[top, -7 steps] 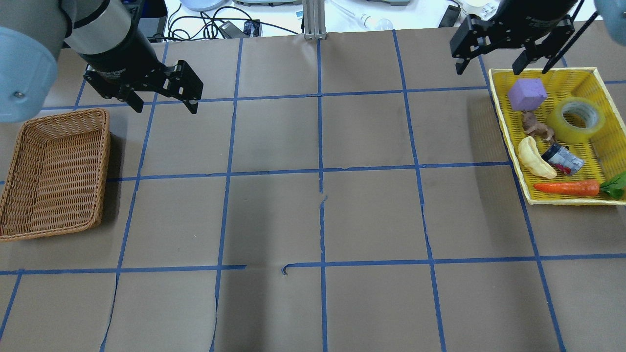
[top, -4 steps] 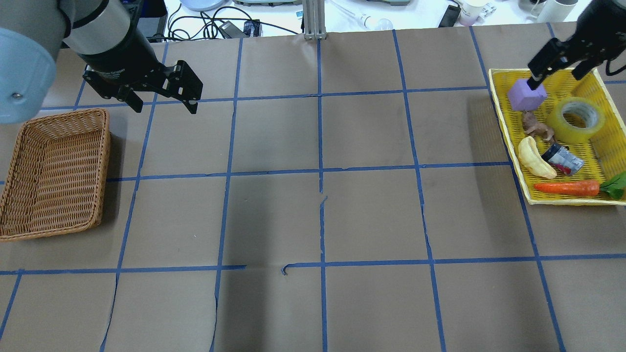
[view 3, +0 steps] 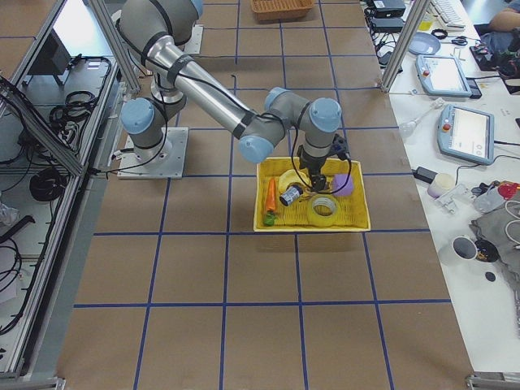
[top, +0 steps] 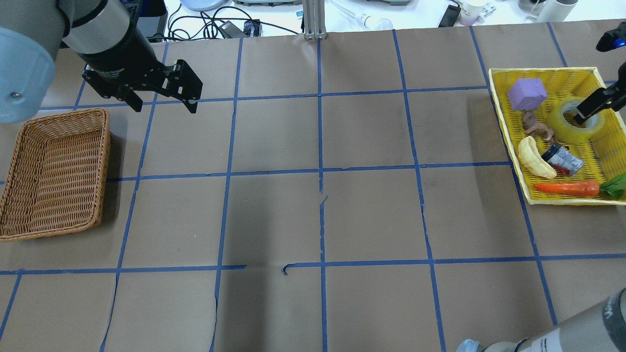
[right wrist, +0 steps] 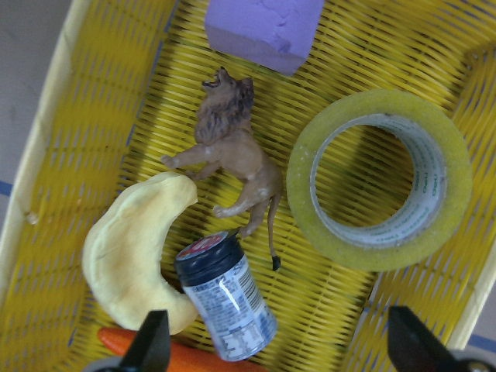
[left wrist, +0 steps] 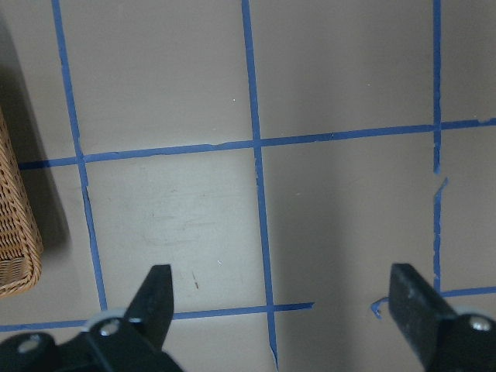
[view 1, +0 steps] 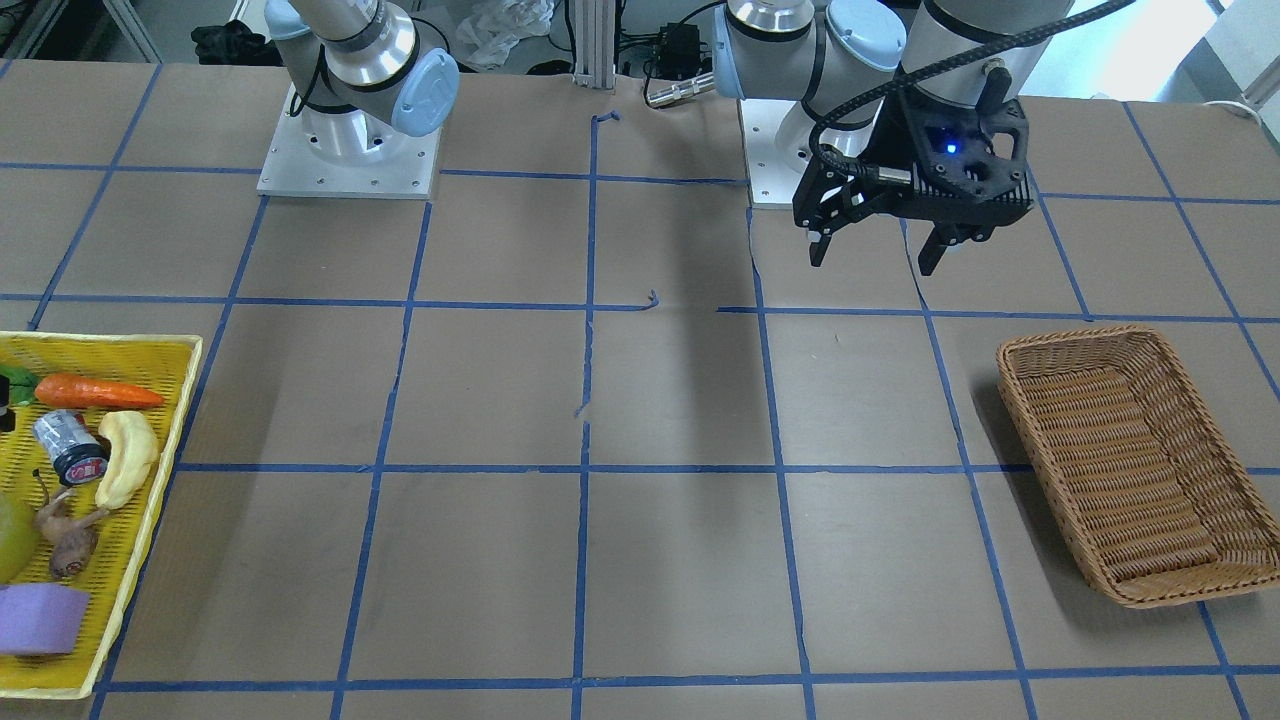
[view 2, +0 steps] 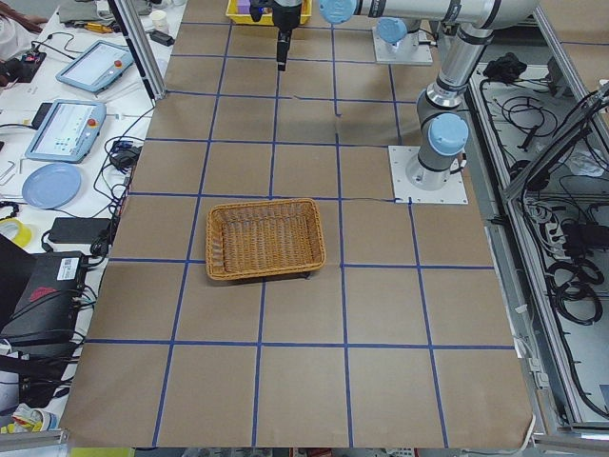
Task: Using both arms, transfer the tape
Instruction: 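Reach the right gripper into the yellow crate and grasp the tape roll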
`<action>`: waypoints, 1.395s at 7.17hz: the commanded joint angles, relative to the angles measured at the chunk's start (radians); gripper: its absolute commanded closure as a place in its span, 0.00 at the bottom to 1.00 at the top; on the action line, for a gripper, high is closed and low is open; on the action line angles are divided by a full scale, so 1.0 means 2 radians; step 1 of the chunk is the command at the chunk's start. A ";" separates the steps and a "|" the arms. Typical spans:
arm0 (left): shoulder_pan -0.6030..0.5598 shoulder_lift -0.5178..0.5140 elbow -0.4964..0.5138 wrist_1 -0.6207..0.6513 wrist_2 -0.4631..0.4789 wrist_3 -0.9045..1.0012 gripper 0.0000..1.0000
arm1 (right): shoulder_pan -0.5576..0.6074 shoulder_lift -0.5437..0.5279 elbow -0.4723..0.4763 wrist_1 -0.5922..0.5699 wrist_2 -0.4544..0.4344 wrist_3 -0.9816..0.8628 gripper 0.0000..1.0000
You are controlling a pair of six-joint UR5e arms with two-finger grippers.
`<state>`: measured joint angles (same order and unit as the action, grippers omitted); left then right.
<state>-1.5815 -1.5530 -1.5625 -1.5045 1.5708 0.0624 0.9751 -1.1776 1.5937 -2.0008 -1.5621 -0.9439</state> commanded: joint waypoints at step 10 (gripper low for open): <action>0.000 0.000 0.000 0.001 0.000 0.005 0.00 | -0.004 0.063 0.016 -0.108 0.019 -0.040 1.00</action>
<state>-1.5815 -1.5539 -1.5629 -1.5033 1.5708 0.0719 0.9680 -1.0459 1.6310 -2.2138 -1.5233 -1.0257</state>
